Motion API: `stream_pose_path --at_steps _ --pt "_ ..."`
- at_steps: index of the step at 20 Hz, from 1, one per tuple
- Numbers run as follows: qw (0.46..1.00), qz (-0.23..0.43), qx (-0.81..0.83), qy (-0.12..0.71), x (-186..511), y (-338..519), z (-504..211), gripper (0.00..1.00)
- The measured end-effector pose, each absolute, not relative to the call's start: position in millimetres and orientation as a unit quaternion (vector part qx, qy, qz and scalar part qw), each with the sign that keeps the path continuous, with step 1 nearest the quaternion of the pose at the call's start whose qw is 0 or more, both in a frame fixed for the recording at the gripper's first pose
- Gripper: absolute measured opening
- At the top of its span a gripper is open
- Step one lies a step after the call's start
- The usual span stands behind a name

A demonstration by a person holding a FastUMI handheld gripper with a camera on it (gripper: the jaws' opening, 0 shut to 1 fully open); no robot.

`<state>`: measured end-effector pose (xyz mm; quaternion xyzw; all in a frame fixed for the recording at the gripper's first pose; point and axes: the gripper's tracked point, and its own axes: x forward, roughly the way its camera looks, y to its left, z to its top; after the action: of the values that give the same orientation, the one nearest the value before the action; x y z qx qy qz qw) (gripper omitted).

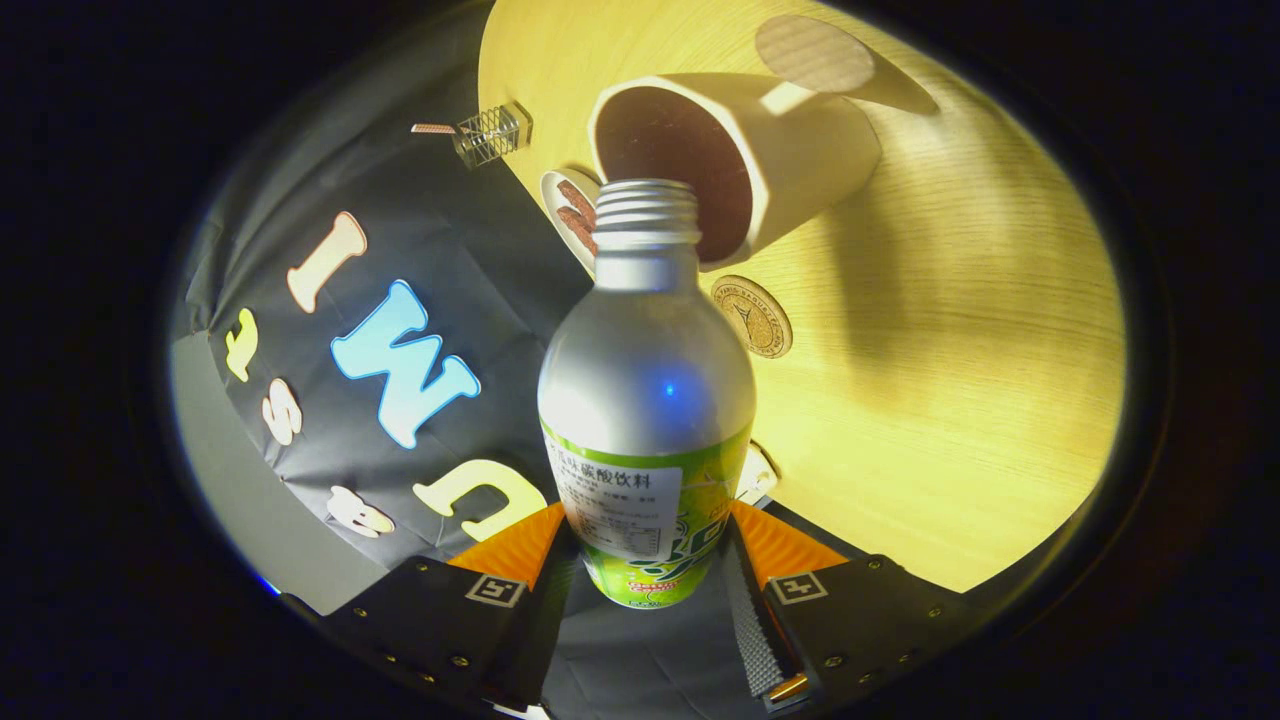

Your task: Take the bottle from table, then pour the juice into the cup, finally place the bottle on the coaster

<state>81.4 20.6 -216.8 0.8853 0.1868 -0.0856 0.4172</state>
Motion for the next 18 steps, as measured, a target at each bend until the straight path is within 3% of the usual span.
stream_pose_path --at_steps 18 --pt "0.704 -0.119 0.633 0.300 53 24 -291 0.74"
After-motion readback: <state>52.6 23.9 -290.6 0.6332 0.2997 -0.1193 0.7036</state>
